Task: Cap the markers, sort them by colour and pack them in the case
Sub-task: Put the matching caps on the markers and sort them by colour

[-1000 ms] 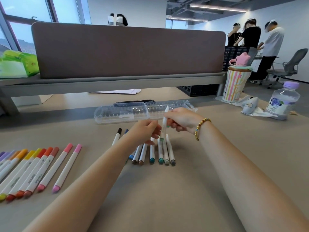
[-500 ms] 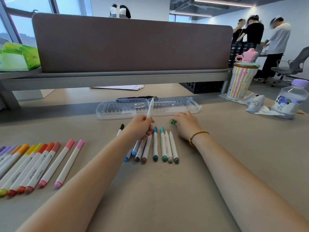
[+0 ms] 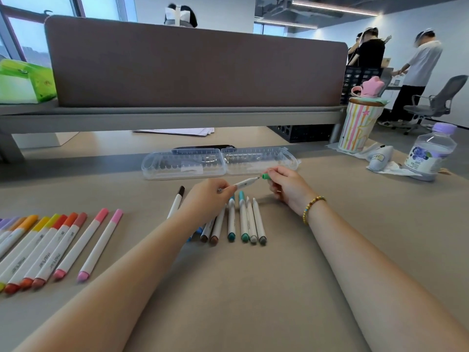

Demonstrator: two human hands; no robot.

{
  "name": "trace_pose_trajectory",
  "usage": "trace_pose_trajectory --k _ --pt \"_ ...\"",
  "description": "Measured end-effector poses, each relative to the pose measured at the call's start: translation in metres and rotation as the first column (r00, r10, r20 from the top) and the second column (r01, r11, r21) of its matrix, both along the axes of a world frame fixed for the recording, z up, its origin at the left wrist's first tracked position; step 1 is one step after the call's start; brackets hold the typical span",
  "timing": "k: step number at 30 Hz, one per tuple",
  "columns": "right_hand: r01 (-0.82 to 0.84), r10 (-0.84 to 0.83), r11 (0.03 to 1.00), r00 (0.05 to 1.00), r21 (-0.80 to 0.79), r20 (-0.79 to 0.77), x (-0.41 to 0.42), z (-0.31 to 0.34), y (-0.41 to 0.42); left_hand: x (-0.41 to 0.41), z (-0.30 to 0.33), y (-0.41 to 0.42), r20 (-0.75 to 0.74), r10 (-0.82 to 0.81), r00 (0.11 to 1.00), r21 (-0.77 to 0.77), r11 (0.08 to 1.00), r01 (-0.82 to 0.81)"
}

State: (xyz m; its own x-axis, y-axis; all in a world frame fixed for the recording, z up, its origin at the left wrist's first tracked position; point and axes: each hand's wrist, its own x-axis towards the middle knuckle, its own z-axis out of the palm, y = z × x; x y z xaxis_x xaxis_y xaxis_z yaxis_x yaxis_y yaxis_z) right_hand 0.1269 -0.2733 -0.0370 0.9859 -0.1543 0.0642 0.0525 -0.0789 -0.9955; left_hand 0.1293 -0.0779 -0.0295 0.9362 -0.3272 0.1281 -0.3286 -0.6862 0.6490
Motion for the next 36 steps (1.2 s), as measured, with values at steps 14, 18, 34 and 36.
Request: trace_pose_trajectory --k 14,18,34,36 --pt "0.015 -0.016 0.999 0.999 0.037 0.032 -0.002 0.007 0.004 0.001 0.0 0.0 -0.032 -0.035 0.999 -0.084 0.996 0.032" --pt "-0.004 0.003 1.0 1.0 0.016 0.026 -0.002 0.006 0.008 0.001 0.0 0.0 -0.038 -0.044 0.998 -0.107 0.994 0.039" --pt "0.004 -0.006 1.0 0.995 0.025 0.096 -0.003 0.024 0.036 -0.023 0.011 -0.03 -0.135 -0.043 0.99 -0.346 0.938 -0.006" --pt "0.043 -0.043 0.999 0.997 0.011 0.07 -0.001 0.022 0.039 -0.023 0.013 -0.031 -0.139 -0.071 0.988 -0.281 0.959 0.029"
